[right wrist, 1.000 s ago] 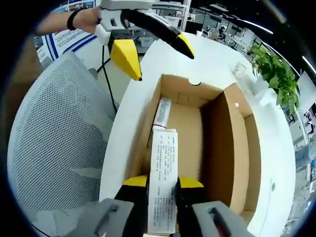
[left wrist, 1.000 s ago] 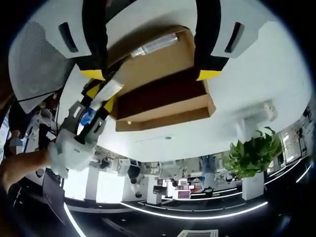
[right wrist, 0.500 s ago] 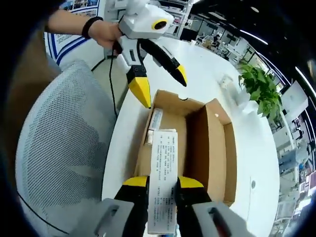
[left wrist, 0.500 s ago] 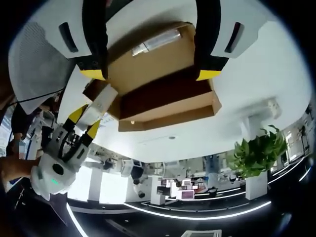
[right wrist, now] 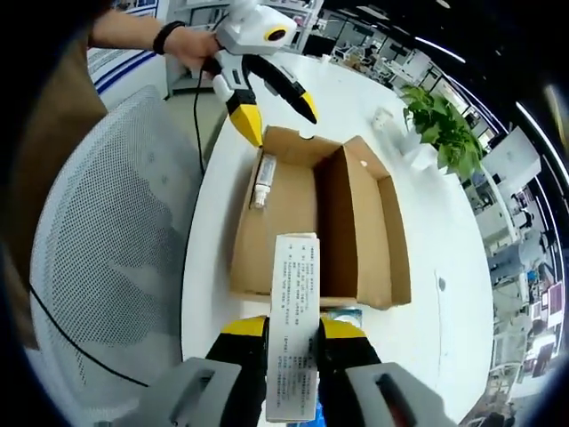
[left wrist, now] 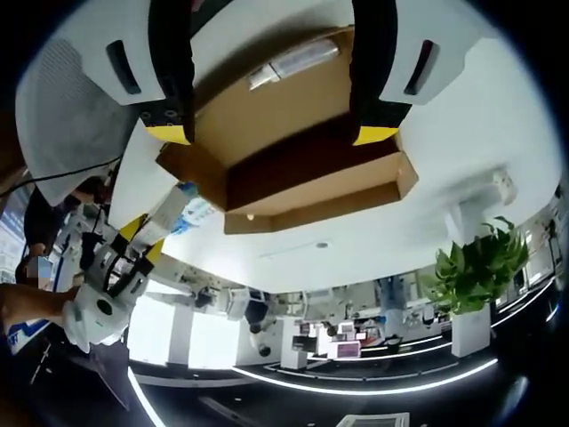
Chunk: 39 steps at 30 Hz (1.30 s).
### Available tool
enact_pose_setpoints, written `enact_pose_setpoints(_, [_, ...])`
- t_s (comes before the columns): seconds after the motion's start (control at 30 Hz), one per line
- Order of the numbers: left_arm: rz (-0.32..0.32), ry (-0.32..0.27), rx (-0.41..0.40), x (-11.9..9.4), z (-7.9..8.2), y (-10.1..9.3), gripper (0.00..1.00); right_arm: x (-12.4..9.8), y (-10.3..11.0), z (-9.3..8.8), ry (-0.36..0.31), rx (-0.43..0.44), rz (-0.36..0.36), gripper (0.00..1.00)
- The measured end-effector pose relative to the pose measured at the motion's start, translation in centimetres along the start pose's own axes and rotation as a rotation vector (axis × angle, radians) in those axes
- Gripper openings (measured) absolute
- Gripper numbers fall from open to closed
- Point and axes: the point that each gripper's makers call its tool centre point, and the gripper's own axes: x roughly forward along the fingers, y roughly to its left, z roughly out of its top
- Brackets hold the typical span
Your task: Operate the shoe box by opening the lid, removing the specified soft item, and placing it in the target area until the item is outside and the box remains undamaged.
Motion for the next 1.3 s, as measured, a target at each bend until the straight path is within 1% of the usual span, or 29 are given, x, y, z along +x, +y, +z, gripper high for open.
enact_pose_setpoints(0.23, [-0.007, 0.011, 0.011, 0.1, 0.0, -0.3, 0.7, -0.3, -1.1, -2.7, 0.018, 0.046, -0.02, 0.16])
enact_pose_setpoints(0.43, [-0.005, 0.025, 0.012, -0.2, -0.3, -0.3, 0.7, 0.1, -2.1, -5.8, 0.054, 0.054, -0.023, 0.16])
enact_pose_setpoints(0.57, [-0.001, 0.032, 0.01, -0.4, -0.6, -0.1, 0.69, 0.2, -3.4, -7.9, 0.073, 0.091, -0.031, 0.16])
enact_pose_setpoints(0.67, [0.003, 0.031, -0.014, -0.5, -0.9, 0.1, 0.68, 0.2, -4.2, -9.0, 0.083, 0.09, -0.032, 0.16])
enact_pose_setpoints(0.8, [0.012, 0.043, -0.021, -0.6, -1.5, 0.2, 0.68, 0.3, -5.7, -10.8, 0.099, 0.096, -0.035, 0.17])
enact_pose_setpoints(0.9, [0.017, 0.052, -0.015, -0.8, -1.8, 0.0, 0.68, 0.5, -6.6, -11.9, 0.109, 0.114, -0.042, 0.17])
enact_pose_setpoints(1.07, [0.025, 0.052, -0.018, -1.2, -1.8, -0.3, 0.69, 1.5, -8.1, -14.5, 0.13, 0.134, -0.042, 0.17])
enact_pose_setpoints(1.2, [0.04, 0.047, -0.027, -1.7, -1.8, -0.3, 0.69, 2.2, -9.4, -16.0, 0.124, 0.145, -0.053, 0.17])
enact_pose_setpoints(1.3, [0.048, 0.052, -0.031, -2.0, -2.1, -0.2, 0.69, 2.2, -10.4, -16.5, 0.117, 0.15, -0.066, 0.17])
